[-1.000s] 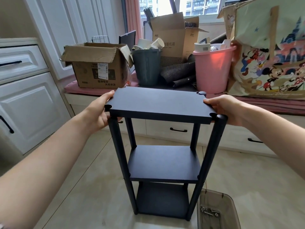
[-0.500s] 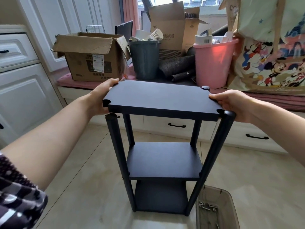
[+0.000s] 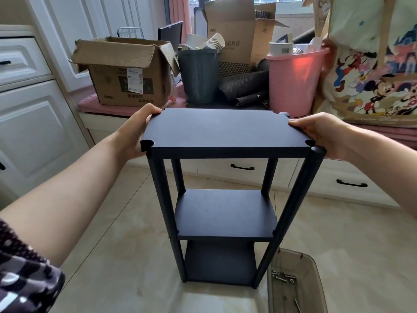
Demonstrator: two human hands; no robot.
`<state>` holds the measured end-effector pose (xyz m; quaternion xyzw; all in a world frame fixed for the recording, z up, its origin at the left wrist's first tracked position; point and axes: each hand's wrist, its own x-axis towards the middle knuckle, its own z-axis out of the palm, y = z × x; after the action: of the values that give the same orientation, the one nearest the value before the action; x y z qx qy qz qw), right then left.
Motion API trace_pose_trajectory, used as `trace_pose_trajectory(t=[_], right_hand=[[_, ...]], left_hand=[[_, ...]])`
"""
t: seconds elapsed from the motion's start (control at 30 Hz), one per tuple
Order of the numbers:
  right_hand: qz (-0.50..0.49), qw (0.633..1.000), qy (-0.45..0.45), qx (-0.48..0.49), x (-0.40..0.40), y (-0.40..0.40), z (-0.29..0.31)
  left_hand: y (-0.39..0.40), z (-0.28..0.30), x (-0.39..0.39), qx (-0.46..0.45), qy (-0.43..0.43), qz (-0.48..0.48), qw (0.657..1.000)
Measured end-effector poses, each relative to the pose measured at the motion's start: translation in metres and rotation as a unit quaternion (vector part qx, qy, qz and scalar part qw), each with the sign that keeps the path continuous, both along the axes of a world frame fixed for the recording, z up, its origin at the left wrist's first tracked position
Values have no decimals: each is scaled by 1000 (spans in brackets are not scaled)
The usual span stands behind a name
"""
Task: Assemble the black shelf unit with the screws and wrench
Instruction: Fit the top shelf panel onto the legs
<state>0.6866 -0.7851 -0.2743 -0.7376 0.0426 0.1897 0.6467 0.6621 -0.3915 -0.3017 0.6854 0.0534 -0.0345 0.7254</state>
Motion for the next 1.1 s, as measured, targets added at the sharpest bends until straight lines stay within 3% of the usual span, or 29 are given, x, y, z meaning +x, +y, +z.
trace_pose_trajectory(t=[0.2,0.37,0.73,0.87,1.1], right_hand=[[-7,997,14,75,-2,1,-2],[-11,993,19,113,-3,2,-3],[-37,994,9,98,-7,8,0],[-38,999,3,24,-9,14,5],[-67,997,-50,-7,-7,19,13]], left_hand=[[-10,4,2,-7,53,36,998],[-11,10,11,8,36,62,997],[-11,16,14,5,45,56,997],[-12,17,17,-9,49,58,997],[-12,8,11,-27,32,55,998]])
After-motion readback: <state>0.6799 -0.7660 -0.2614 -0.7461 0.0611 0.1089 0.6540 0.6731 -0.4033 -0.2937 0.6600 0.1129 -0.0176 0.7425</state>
